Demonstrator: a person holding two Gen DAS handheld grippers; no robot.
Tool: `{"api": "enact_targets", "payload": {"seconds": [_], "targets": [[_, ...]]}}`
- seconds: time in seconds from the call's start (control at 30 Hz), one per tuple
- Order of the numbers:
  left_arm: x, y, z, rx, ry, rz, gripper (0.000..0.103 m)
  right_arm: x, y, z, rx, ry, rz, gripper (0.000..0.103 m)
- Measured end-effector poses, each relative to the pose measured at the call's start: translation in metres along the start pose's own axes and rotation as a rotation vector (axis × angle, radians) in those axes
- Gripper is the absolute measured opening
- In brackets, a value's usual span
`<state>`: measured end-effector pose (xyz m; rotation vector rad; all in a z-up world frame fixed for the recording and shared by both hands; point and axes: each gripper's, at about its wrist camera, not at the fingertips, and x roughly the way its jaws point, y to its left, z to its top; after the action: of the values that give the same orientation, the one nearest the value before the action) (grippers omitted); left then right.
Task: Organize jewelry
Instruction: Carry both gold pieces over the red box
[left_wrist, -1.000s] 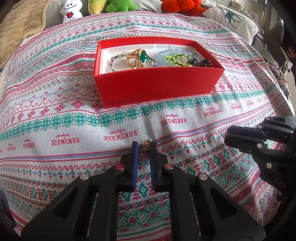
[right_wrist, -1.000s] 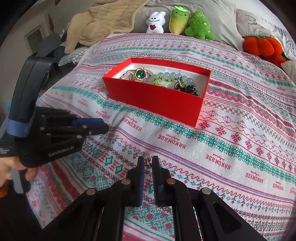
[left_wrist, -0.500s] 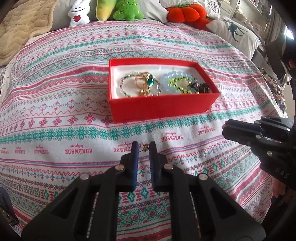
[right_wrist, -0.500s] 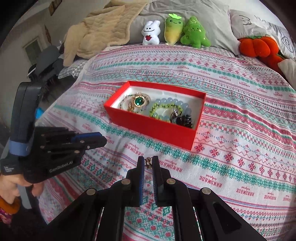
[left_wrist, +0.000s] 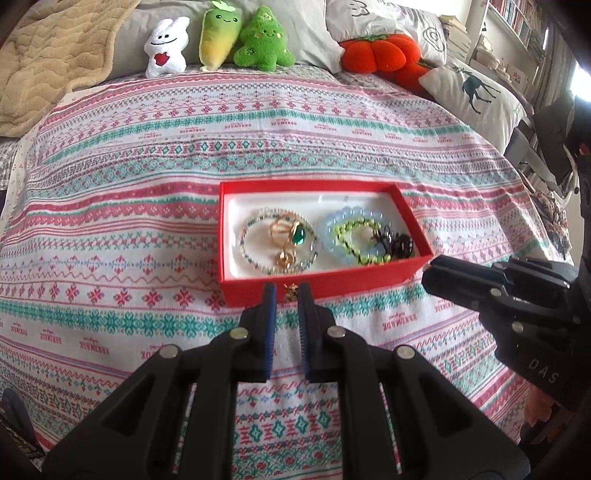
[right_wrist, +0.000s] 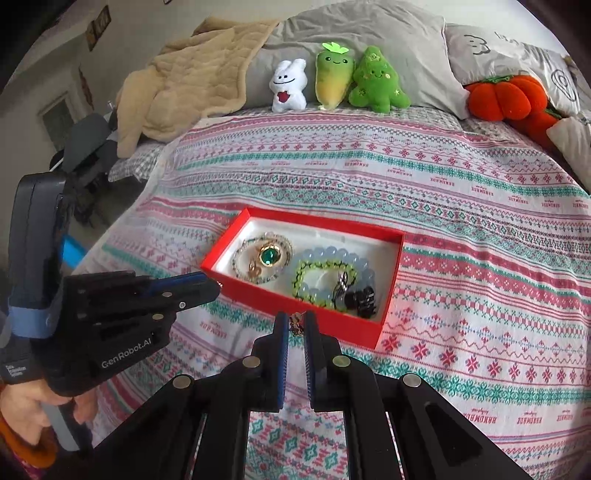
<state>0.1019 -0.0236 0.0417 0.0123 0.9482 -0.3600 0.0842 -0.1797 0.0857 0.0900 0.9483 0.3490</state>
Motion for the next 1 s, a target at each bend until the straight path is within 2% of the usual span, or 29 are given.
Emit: {"api": "enact_targets", "payload": {"seconds": [0.3,0.57,0.63,0.87,0.93,1.0], "targets": [[0.015,-0.006,0.018,0.017,-0.031,0.026,0.013,0.01,-0.009,0.018,0.031,-0.011,-0.015,0.008],[0.027,-0.002,0.02,0.018,-0.037,0.064,0.013,0.019,-0.015,0.026,0.041,-0.002,-0.021,0.008],[0.026,-0.001,0.02,0.015,-0.036,0.066,0.023,0.022,-0.017,0.027,0.043,-0.001,-0.022,0.008],[0.013,-0.003,0.018,0.033,-0.06,0.075,0.044,0.029,-0.023,0.033,0.062,0.0,-0.027,0.008],[0.011,-0.004,0.017,0.038,-0.058,0.075,0.052,0.031,-0.024,0.035,0.067,0.001,-0.03,0.008],[0.007,-0.005,0.014,0.048,-0.053,0.078,0.057,0.034,-0.025,0.036,0.067,0.006,-0.036,0.008]]}}
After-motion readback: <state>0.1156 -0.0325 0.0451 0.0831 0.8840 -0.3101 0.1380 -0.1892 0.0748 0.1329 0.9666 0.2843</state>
